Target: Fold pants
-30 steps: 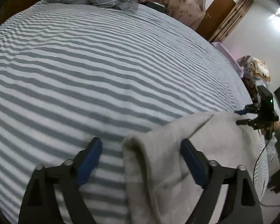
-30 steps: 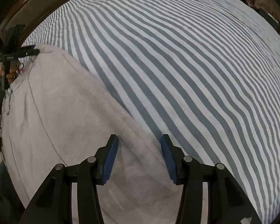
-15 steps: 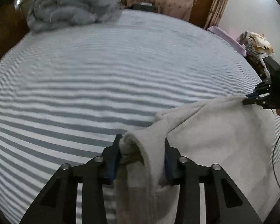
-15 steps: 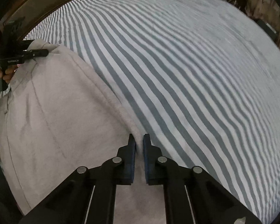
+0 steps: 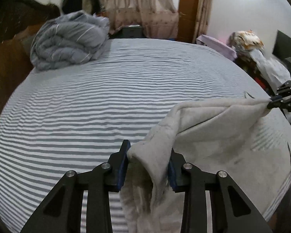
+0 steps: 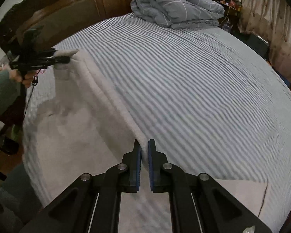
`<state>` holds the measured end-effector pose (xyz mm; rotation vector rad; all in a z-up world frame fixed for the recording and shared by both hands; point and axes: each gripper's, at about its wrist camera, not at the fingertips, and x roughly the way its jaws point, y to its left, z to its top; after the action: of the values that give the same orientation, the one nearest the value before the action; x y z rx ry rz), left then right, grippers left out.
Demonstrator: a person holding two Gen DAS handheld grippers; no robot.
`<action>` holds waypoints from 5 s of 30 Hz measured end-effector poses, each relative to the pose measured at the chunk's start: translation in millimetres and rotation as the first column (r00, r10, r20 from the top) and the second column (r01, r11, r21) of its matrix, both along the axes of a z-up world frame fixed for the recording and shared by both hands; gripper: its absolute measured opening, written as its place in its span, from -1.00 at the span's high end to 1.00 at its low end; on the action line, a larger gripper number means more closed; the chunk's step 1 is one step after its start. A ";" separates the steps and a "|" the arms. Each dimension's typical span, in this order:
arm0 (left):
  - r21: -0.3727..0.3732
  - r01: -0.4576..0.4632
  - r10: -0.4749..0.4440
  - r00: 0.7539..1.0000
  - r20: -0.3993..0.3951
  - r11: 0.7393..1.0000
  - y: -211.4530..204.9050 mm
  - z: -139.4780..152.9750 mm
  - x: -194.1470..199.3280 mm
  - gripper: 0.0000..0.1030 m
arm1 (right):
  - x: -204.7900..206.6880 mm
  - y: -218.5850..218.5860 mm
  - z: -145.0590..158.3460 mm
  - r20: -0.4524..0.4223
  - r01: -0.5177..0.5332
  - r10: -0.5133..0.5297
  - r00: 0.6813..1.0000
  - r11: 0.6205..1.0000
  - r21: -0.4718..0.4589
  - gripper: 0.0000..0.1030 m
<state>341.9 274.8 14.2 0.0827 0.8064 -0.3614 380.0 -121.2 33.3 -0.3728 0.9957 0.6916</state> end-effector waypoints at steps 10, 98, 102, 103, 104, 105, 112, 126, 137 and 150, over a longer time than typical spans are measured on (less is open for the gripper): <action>0.167 0.069 -0.080 0.995 0.062 0.983 -24.0 20.9 -27.6 0.31 | -56.9 -8.9 -2.2 -0.069 0.042 -0.038 0.997 0.997 0.062 0.89; -0.134 -0.400 0.324 0.864 -0.386 0.906 47.0 -102.9 -182.1 -0.08 | -218.7 68.7 -165.6 -0.187 0.021 -0.043 0.981 0.993 -0.117 0.53; -0.043 -0.348 0.317 0.893 -0.319 0.936 33.9 -81.5 -195.0 -0.09 | -211.4 49.7 -130.9 -0.216 0.055 -0.053 0.975 0.998 0.001 0.20; -0.023 -0.343 0.321 0.900 -0.294 0.939 31.7 -73.1 -200.9 -0.09 | -209.1 39.2 -114.9 -0.207 0.075 -0.065 0.976 0.996 0.040 0.16; 0.007 -0.341 0.332 0.908 -0.256 0.940 28.0 -63.2 -207.4 -0.09 | -208.1 30.1 -102.6 -0.194 0.100 -0.086 0.977 0.993 0.065 0.12; 0.029 -0.331 0.329 0.921 -0.209 0.943 22.6 -51.4 -214.8 -0.09 | -204.5 16.3 -90.4 -0.186 0.132 -0.113 0.976 0.987 0.089 0.06; 0.054 -0.077 0.080 0.995 -0.056 0.996 -74.8 -2.8 -241.2 -0.09 | -145.1 -92.6 -37.5 -0.152 0.402 -0.391 0.907 0.915 0.043 0.02; -0.083 0.339 -0.349 0.905 -0.243 0.937 -302.8 -95.0 -232.4 -0.09 | 44.3 -175.9 -69.5 -0.320 0.761 -0.786 0.529 0.606 -0.231 0.08; -0.034 0.365 -0.364 0.909 -0.203 0.930 -330.1 -133.5 -244.1 -0.06 | 117.0 -158.4 -156.7 -0.061 0.816 -0.941 0.334 0.321 -0.481 0.18; 0.129 0.341 -0.340 0.940 -0.026 0.931 -327.5 -117.6 -251.8 0.85 | -8.9 -267.2 -36.3 -0.143 0.947 -0.948 0.285 0.301 -0.110 0.91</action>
<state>90.1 -52.7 -103.4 0.3492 0.8187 -0.6366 371.1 -388.4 -3.0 0.3505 1.1810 -0.4349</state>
